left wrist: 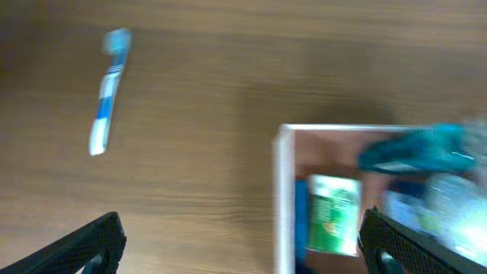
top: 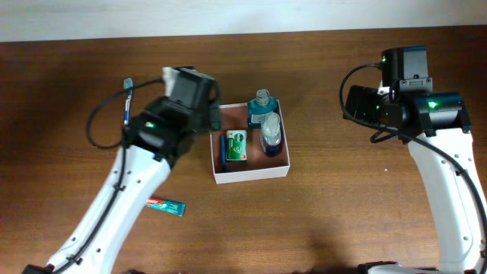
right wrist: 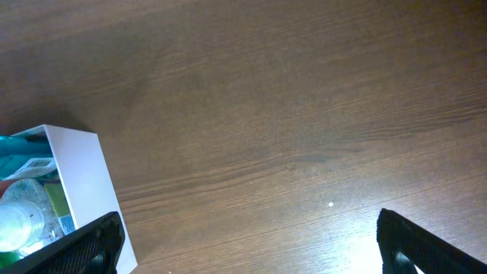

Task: Pack container
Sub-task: 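Raise the left gripper and move it over the blue toothbrush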

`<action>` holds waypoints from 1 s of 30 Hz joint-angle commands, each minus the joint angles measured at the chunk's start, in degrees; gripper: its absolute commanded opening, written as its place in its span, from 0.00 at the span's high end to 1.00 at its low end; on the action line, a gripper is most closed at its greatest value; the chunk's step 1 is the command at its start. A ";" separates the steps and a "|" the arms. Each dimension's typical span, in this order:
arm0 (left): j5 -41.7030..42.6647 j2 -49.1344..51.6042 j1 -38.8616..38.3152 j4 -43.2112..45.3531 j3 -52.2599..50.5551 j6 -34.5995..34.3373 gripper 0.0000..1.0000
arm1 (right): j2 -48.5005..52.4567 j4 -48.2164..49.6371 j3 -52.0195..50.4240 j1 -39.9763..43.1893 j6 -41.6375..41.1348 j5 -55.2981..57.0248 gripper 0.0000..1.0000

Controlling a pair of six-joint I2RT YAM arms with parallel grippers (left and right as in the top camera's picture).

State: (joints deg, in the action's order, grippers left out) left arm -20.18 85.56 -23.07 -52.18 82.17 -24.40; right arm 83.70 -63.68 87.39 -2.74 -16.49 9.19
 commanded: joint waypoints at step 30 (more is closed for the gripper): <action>11.76 9.88 28.50 16.37 0.39 25.77 0.01 | 0.42 0.00 0.02 0.20 -0.22 0.55 0.02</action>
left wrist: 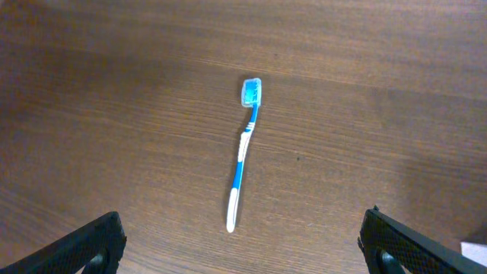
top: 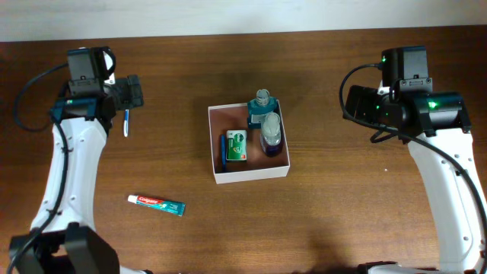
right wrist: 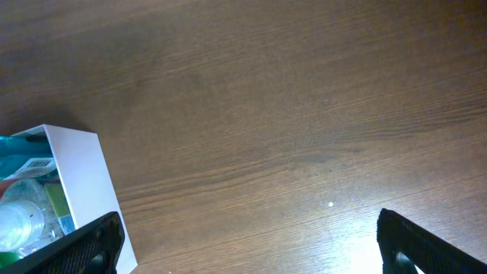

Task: Pack container
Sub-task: 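Raise the left gripper and move it over the blue toothbrush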

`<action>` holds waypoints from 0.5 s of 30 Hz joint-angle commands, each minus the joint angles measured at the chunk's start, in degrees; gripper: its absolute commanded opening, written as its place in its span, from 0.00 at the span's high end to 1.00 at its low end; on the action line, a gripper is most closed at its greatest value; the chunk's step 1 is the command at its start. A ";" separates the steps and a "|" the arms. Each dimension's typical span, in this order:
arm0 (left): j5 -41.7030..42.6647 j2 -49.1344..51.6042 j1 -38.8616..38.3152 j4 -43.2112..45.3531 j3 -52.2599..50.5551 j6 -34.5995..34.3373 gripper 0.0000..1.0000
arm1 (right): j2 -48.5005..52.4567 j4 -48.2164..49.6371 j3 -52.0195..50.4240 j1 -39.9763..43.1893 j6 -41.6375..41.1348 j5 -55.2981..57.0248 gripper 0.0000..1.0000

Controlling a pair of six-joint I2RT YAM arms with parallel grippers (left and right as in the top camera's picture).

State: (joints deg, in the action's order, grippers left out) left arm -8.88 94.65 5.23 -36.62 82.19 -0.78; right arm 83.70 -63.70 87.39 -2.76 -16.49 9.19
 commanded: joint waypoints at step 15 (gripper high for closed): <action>-0.55 12.09 1.46 10.16 0.35 2.12 0.01 | 0.42 0.02 0.02 0.22 -0.22 0.55 0.02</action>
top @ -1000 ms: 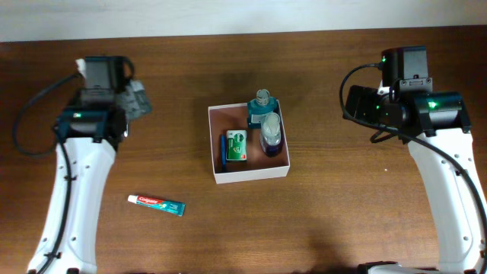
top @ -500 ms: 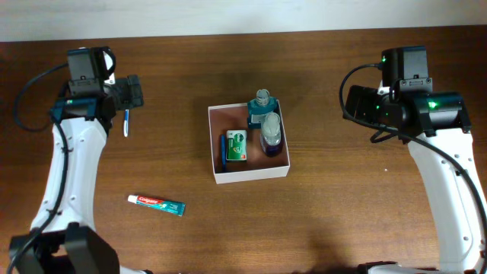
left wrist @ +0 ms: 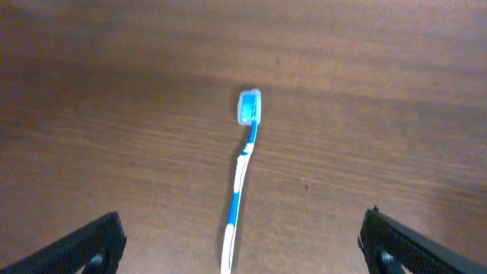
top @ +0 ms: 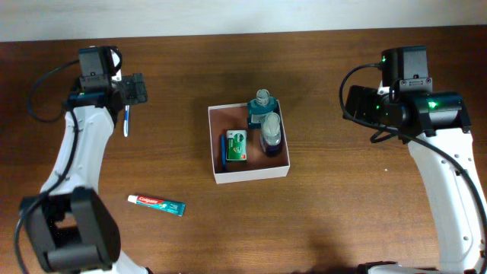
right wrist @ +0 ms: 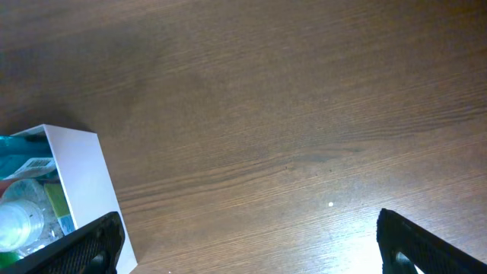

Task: Pack container
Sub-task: 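Raise the left gripper and move it over the blue toothbrush, then lower the left gripper and grasp the toothbrush handle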

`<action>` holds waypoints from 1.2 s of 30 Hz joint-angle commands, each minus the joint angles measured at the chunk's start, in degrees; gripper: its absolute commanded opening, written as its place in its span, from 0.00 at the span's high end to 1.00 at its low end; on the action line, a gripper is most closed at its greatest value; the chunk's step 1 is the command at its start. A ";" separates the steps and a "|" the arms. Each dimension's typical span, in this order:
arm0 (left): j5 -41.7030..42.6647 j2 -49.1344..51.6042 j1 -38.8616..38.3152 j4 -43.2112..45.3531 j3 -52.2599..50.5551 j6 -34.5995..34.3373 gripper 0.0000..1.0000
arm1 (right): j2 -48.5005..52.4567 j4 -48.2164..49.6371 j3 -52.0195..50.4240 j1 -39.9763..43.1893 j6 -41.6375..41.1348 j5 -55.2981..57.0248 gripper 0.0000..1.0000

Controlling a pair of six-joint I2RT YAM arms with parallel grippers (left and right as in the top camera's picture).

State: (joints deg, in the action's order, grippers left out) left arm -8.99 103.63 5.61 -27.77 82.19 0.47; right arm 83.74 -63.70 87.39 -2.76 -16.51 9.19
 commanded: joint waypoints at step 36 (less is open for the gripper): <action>4.92 21.24 3.48 10.19 0.37 0.92 0.22 | 0.37 0.02 0.02 0.22 -0.20 0.52 0.02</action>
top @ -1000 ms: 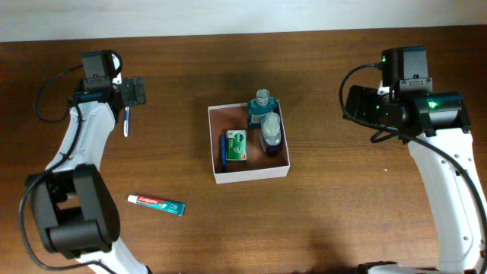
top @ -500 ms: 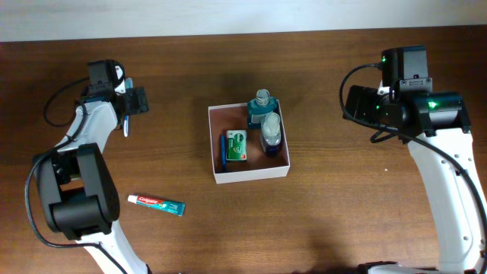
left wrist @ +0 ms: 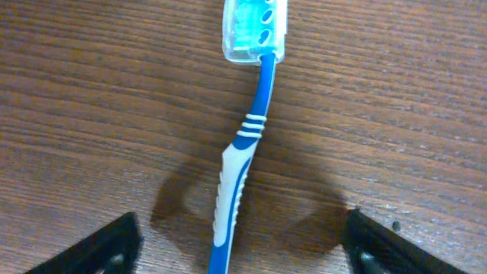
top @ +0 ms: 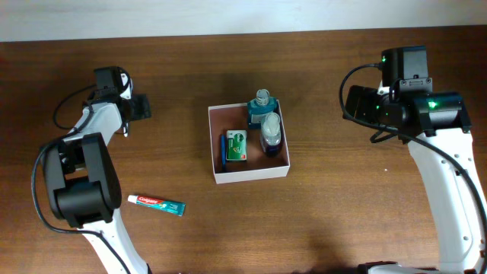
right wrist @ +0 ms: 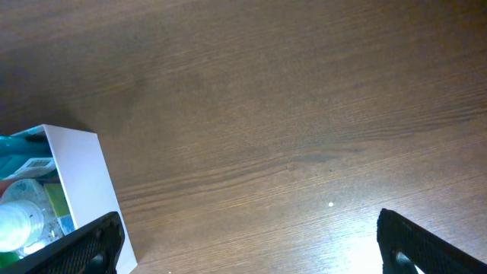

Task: Pack container
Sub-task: 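Lower the left gripper and grasp the toothbrush handle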

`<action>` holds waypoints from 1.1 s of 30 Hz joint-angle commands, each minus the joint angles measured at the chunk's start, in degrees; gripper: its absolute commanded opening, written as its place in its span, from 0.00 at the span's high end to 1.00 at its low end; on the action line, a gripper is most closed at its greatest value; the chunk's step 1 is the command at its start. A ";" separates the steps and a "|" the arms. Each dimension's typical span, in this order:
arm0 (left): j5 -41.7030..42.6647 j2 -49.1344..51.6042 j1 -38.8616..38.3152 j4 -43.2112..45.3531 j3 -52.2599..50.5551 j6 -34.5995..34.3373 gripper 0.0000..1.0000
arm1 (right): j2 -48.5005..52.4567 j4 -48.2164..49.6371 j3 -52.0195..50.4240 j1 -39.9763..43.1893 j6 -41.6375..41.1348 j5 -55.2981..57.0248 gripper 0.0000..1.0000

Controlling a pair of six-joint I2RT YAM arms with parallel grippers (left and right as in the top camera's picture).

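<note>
A blue and white toothbrush (left wrist: 245, 144) lies flat on the wooden table, its bristle head (left wrist: 254, 29) pointing away. My left gripper (left wrist: 242, 255) is open low over it, one finger on each side of the handle, neither touching it. In the overhead view the left gripper (top: 128, 113) sits at the far left and hides most of the brush. The white box (top: 251, 176) in the middle holds a green packet (top: 236, 146) and two bottles (top: 268, 125). My right gripper (right wrist: 251, 255) is open over bare table to the right of the box (right wrist: 76, 179).
A toothpaste tube (top: 157, 203) lies on the table in front of the left arm, left of the box. The table's far edge meets a white wall (top: 228, 15) just behind both arms.
My left gripper has come down close to the toothbrush, which now fills the wrist view with the handle between the open fingers. The right arm and the box contents are unchanged.
My left gripper was first open beside the box's left wall, with the toothbrush off to its left. Then it was high over the toothbrush at the far left, still open. Now it is low, astride the handle. The right arm stayed still throughout.
</note>
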State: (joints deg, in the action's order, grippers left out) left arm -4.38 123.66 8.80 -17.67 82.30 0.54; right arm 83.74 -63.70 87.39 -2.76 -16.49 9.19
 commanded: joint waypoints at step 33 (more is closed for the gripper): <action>0.11 -1.88 0.26 1.75 0.48 0.79 0.99 | 0.37 0.02 0.02 0.22 -0.22 0.55 0.02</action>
State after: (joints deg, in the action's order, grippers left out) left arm -4.47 123.76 8.82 -15.99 82.30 1.10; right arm 83.74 -63.68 87.39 -2.76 -16.49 9.19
